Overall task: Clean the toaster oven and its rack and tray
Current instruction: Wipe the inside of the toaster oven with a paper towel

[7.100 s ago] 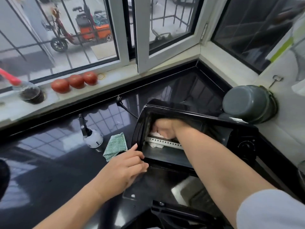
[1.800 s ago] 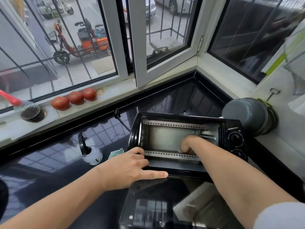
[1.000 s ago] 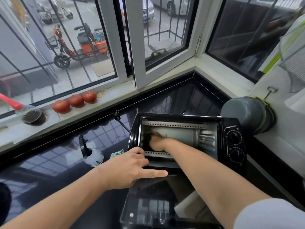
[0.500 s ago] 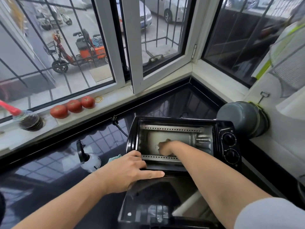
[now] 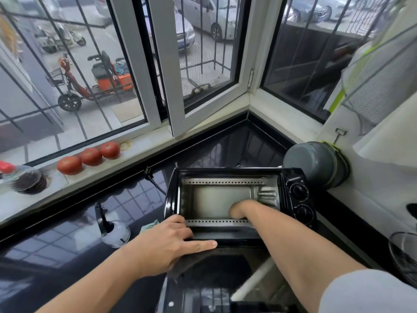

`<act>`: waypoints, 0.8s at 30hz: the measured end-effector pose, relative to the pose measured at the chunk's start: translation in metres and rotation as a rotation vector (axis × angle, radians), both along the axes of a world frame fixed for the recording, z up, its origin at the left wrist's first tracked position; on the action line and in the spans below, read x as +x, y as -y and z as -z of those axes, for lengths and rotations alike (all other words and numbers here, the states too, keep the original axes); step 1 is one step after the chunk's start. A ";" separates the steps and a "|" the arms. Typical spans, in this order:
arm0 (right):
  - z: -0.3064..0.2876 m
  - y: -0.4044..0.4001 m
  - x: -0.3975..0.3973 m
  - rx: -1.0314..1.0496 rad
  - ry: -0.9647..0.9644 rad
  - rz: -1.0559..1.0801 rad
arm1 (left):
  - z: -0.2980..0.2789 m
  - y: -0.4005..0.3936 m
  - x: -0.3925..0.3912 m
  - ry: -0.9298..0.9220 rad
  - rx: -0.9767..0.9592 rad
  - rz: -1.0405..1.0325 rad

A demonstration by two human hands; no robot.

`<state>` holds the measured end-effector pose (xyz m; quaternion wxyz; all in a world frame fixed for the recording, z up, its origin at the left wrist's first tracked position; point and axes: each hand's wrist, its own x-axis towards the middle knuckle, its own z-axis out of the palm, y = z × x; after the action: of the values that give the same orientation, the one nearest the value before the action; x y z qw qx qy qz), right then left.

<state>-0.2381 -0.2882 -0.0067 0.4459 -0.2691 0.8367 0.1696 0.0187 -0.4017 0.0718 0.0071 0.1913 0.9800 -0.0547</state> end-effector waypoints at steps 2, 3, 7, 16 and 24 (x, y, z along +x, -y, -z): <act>-0.003 0.001 0.000 -0.001 -0.020 -0.069 | -0.001 -0.004 0.002 -0.045 -0.055 -0.002; -0.002 0.002 0.001 -0.045 -0.067 -0.119 | 0.000 -0.006 0.002 -0.016 -0.054 0.003; 0.007 -0.002 0.004 -0.431 -0.460 0.003 | 0.006 -0.009 0.005 -0.022 -0.005 0.011; 0.000 0.003 -0.001 0.012 -0.105 -0.141 | 0.002 -0.005 -0.001 0.015 -0.026 -0.010; 0.006 0.007 0.000 0.097 -0.088 -0.322 | -0.005 -0.013 0.005 0.001 -0.143 -0.006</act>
<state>-0.2381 -0.2952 -0.0128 0.3883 -0.3701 0.7923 0.2908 0.0241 -0.3890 0.0769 0.0212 0.1875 0.9741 -0.1244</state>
